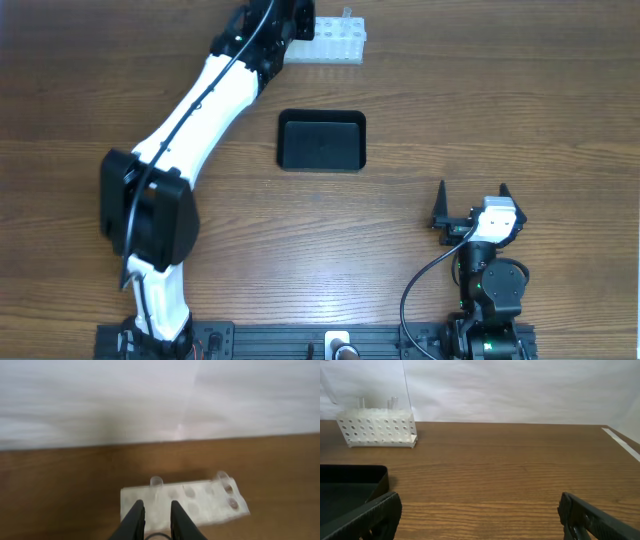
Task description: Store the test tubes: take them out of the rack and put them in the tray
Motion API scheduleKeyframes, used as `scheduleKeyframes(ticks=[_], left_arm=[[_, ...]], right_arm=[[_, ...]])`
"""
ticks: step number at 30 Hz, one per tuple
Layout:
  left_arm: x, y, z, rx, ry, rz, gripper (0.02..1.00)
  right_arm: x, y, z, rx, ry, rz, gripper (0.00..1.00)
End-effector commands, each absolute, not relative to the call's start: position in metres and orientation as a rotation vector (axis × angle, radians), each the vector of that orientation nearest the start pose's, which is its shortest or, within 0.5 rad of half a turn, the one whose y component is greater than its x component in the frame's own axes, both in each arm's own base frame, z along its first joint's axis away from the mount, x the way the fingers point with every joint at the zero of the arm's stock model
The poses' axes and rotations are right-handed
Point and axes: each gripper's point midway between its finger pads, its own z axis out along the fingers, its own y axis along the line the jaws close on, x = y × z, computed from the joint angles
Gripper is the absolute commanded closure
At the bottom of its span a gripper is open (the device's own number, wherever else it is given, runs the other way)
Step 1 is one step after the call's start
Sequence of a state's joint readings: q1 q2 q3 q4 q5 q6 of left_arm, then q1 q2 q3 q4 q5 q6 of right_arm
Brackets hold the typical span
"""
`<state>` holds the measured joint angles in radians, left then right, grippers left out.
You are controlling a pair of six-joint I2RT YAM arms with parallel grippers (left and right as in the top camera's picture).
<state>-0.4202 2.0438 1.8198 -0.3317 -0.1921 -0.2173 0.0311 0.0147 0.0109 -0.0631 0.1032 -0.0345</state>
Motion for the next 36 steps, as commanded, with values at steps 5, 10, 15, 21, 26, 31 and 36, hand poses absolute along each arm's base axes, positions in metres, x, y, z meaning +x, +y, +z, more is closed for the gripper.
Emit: scheduleKeyframes(ticks=[5,10,15,21,26,31,36], left_arm=[[0.493,-0.205,0.264,0.089,2.254,-0.208,0.853],[0.458,-0.211,0.239,0.099,2.436,-0.308,0.862],[0.424,-0.195,0.209,-0.003,2.634,-0.253,0.869],[0.391,-0.182,0.186,-0.029,2.806,-0.188,0.879],[0.389,-0.184,0.181,-0.054,2.828,-0.202,0.866],[0.389,-0.188,0.172,-0.071,2.858,-0.221,0.862],[0.388,-0.192,0.160,-0.088,2.892,-0.240,0.862]], right_arm=[[0.246,-0.011,0.158,0.022,1.639,-0.090,0.007],[0.246,-0.011,0.158,0.022,1.639,-0.090,0.009],[0.246,-0.011,0.158,0.022,1.639,-0.090,0.009],[0.246,-0.011,0.158,0.022,1.639,-0.090,0.007],[0.246,-0.011,0.158,0.022,1.639,-0.090,0.009],[0.246,-0.011,0.158,0.022,1.639,-0.090,0.009],[0.246,-0.011,0.158,0.022,1.639,-0.090,0.009]])
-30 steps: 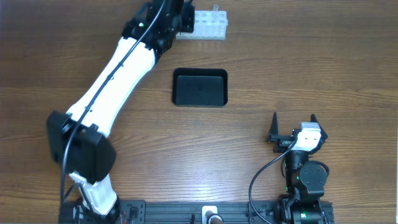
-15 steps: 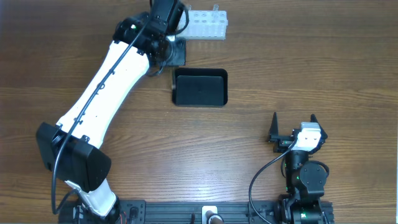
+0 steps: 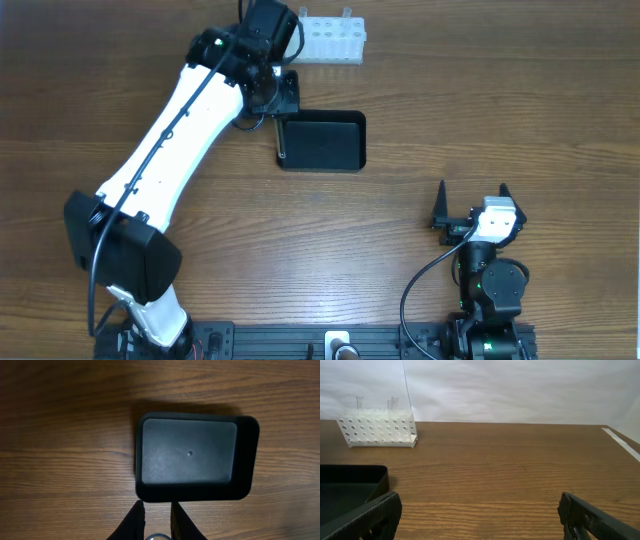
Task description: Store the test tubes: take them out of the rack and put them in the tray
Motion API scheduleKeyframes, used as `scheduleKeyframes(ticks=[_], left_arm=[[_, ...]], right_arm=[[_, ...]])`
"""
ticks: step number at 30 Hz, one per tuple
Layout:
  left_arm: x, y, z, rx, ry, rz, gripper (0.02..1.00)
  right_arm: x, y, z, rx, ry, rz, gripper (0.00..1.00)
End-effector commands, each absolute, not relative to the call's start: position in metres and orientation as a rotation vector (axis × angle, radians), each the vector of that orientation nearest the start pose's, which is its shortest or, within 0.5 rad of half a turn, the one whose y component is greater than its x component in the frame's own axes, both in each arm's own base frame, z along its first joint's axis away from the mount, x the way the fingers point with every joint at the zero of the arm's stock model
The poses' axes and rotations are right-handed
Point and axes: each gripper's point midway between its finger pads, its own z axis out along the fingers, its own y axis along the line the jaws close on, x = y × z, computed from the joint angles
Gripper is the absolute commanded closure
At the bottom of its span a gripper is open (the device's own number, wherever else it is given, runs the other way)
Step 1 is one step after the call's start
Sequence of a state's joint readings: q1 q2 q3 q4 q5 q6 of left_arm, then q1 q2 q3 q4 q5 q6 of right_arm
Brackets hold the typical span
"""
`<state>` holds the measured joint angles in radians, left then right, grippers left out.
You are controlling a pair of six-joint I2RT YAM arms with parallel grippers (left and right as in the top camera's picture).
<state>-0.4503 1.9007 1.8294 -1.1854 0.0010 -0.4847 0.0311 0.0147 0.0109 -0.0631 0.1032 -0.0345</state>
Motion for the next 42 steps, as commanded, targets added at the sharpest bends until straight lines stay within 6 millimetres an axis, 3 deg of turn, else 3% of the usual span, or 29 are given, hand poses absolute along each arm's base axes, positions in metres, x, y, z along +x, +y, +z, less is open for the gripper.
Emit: scheduleKeyframes(ticks=[1,11,16,25,42], left_arm=[[0.388,-0.194,0.155,-0.086,2.908,-0.246,0.862],[0.387,-0.203,0.108,-0.086,3.033,-0.248,0.869],[0.398,-0.208,0.092,-0.081,3.022,-0.249,0.879],[0.414,-0.208,0.072,-0.076,2.992,-0.201,0.879],[0.418,-0.206,0.043,0.021,3.023,-0.142,0.847]], right_arm=[[0.246,-0.011,0.158,0.022,1.639,-0.090,0.009],[0.246,-0.011,0.158,0.022,1.639,-0.090,0.009],[0.246,-0.011,0.158,0.022,1.639,-0.090,0.007],[0.246,-0.011,0.158,0.022,1.639,-0.090,0.007],[0.246,-0.011,0.158,0.022,1.639,-0.090,0.007]])
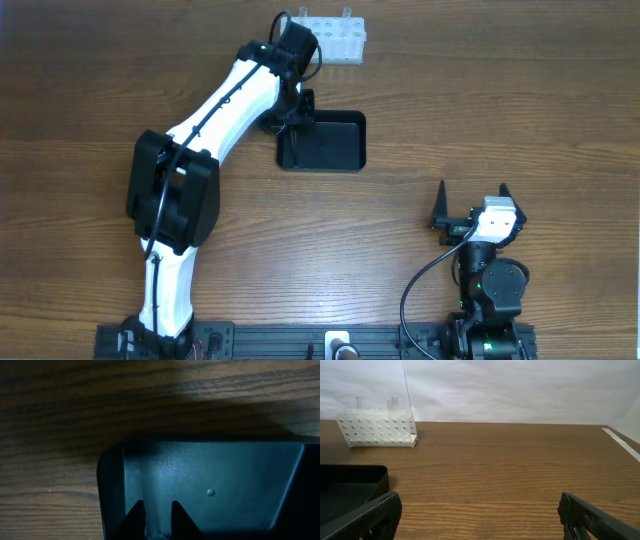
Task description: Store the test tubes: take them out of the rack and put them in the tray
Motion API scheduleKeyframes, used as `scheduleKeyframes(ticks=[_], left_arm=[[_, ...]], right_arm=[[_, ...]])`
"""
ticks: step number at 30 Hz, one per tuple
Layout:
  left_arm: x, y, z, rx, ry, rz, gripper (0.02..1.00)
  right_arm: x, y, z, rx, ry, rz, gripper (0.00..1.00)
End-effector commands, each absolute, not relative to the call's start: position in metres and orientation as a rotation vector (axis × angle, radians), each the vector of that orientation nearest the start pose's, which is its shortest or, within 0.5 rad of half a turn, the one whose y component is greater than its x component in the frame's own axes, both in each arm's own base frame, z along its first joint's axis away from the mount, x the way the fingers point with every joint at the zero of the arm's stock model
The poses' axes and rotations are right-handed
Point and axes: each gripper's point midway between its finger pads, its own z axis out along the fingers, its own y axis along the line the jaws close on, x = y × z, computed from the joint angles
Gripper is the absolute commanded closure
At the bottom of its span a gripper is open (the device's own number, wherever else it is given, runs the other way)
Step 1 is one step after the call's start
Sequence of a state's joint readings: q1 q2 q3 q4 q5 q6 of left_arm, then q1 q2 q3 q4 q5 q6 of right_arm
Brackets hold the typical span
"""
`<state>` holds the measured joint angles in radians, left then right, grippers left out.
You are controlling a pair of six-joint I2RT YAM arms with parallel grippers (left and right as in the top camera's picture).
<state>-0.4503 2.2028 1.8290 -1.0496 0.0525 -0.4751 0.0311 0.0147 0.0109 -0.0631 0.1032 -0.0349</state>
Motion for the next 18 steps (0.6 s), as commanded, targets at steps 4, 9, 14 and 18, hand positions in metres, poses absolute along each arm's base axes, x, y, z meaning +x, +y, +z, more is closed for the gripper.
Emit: scheduleKeyframes(ticks=[4,9,14,18], left_arm=[[0.420,-0.206,0.033,0.029,3.027,-0.139,0.847],[0.422,-0.207,0.021,0.029,3.036,-0.133,0.849],[0.426,-0.208,0.015,0.026,3.030,-0.137,0.849],[0.432,-0.211,0.013,0.031,3.008,-0.150,0.792]], right_arm=[[0.246,-0.011,0.158,0.022,1.639,-0.090,0.009],[0.246,-0.011,0.158,0.022,1.639,-0.090,0.009],[0.246,-0.011,0.158,0.022,1.639,-0.090,0.007],[0.246,-0.011,0.158,0.022,1.639,-0.090,0.009]])
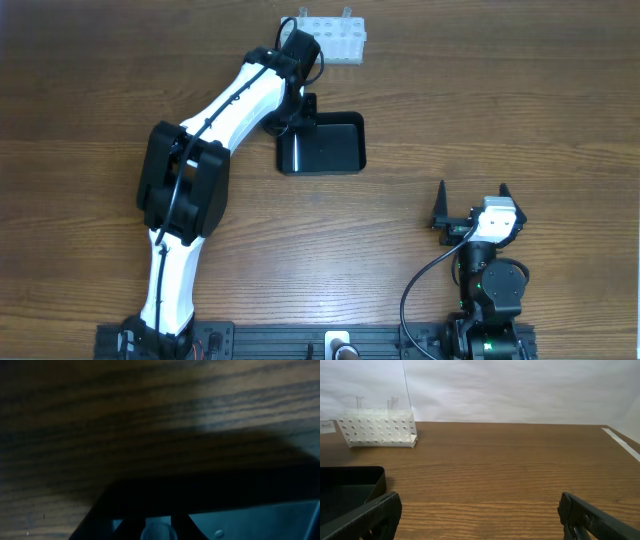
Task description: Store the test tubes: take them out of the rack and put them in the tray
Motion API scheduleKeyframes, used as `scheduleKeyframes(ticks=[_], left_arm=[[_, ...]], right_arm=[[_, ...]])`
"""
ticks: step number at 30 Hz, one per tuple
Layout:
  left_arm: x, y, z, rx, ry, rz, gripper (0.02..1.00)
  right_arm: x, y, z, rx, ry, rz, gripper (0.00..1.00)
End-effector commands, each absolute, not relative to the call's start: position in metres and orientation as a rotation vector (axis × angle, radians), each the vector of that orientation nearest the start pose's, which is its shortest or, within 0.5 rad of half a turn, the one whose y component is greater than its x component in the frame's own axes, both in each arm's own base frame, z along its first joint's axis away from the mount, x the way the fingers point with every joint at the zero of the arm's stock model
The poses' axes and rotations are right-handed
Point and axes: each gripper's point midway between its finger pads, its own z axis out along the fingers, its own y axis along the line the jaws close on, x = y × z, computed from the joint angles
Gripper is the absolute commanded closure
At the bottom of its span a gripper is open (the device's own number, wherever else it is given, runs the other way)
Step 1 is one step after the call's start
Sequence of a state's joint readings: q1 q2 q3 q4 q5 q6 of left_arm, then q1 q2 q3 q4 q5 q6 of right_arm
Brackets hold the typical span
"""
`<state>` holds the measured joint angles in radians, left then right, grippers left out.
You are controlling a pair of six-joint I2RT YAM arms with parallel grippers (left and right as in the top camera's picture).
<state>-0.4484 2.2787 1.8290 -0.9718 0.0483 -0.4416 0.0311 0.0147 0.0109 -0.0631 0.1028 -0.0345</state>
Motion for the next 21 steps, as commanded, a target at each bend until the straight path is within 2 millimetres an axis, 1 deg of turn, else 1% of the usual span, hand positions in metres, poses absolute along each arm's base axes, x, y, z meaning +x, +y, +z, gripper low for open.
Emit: scheduleKeyframes(ticks=[1,3,4,7,10,12,15,17,19,21], left_arm=[[0.433,-0.211,0.013,0.031,3.004,-0.153,0.724],[0.434,-0.211,0.013,0.031,3.002,-0.155,0.649],[0.434,-0.211,0.013,0.031,3.002,-0.155,0.597],[0.433,-0.213,0.014,0.033,3.004,-0.172,0.570],[0.433,-0.219,0.025,0.038,2.996,-0.222,0.564],[0.436,-0.223,0.040,0.043,2.969,-0.255,0.560],[0.444,-0.229,0.076,0.050,2.894,-0.311,0.542],[0.451,-0.232,0.104,0.053,2.829,-0.341,0.529],[0.459,-0.232,0.129,0.051,2.760,-0.348,0.520],[0.467,-0.229,0.150,0.042,2.699,-0.331,0.500]], right_arm=[[0.246,-0.011,0.158,0.022,1.639,-0.090,0.009],[0.246,-0.011,0.158,0.022,1.639,-0.090,0.009],[0.246,-0.011,0.158,0.022,1.639,-0.090,0.009],[0.246,-0.011,0.158,0.022,1.639,-0.090,0.009],[0.246,-0.011,0.158,0.022,1.639,-0.090,0.009],[0.246,-0.011,0.158,0.022,1.639,-0.090,0.007],[0.246,-0.011,0.158,0.022,1.639,-0.090,0.009],[0.246,-0.011,0.158,0.022,1.639,-0.090,0.009],[0.246,-0.011,0.158,0.022,1.639,-0.090,0.009],[0.246,-0.011,0.158,0.022,1.639,-0.090,0.009]])
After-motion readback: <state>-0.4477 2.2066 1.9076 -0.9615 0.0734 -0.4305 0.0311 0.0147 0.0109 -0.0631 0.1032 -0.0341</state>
